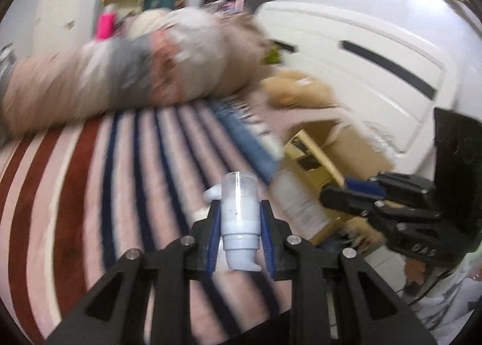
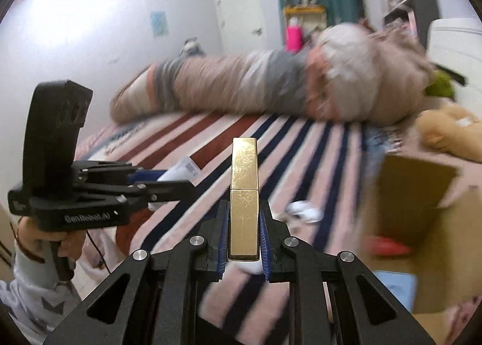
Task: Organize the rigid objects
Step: 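Drop the gold tube into the box with the right gripper while the left drops the white bottle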
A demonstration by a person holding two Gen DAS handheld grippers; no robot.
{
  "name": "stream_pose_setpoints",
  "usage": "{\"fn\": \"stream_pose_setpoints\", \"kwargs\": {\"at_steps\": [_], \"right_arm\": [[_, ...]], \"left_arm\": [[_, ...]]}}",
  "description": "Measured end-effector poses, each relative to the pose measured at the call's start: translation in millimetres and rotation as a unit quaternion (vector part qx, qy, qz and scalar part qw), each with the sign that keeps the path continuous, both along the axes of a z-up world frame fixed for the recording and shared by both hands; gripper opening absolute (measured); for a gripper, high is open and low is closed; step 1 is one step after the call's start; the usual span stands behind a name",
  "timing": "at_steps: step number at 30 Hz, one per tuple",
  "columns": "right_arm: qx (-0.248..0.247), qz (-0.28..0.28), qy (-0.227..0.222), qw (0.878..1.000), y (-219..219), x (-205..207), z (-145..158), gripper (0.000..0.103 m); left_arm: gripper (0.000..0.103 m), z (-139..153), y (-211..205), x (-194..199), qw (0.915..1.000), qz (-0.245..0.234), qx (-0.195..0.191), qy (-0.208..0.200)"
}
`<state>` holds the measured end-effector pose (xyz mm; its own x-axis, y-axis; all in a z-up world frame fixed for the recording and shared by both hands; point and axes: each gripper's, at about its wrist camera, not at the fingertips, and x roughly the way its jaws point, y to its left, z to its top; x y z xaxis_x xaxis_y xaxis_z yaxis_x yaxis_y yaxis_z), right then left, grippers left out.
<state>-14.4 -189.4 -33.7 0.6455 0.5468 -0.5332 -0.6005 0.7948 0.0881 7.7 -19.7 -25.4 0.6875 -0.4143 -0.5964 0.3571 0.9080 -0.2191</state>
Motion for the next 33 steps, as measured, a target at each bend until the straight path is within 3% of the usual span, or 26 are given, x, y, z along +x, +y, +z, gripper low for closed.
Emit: {"fn": "stream_pose_setpoints", "kwargs": {"at_steps": [6, 10, 13, 19, 23, 30, 33], "right_arm": [[-0.005, -0.088, -0.014, 0.996, -91, -3, 15, 0.013], [-0.015, -0.134, 0.009, 0.991, -138, 11, 6, 0.013], [-0.026, -0.156, 0.033, 0.987, -161, 26, -7, 0.013], [-0.076, -0.164, 0.058, 0.982, -163, 59, -20, 0.014], [-0.092, -0.174, 0.054, 0.979, -157, 64, -25, 0.017], [-0.084, -0.170, 0.051, 0.981, -155, 62, -20, 0.023], [-0.084, -0.170, 0.047, 0.981, -150, 56, -15, 0.028]], "left_arm": [[0.021, 29, -99, 30, 0.9949, -0.101, -0.001, 0.002], [0.021, 25, -154, 50, 0.9895, -0.141, 0.009, 0.031], [0.021, 14, -181, 64, 0.9874, -0.145, 0.031, 0.055], [0.022, -7, -191, 91, 0.9851, -0.125, 0.076, 0.091], [0.036, -10, -186, 95, 0.9862, -0.119, 0.070, 0.091], [0.041, 4, -167, 84, 0.9895, -0.106, 0.066, 0.073], [0.052, 12, -151, 77, 0.9921, -0.092, 0.060, 0.062]]}}
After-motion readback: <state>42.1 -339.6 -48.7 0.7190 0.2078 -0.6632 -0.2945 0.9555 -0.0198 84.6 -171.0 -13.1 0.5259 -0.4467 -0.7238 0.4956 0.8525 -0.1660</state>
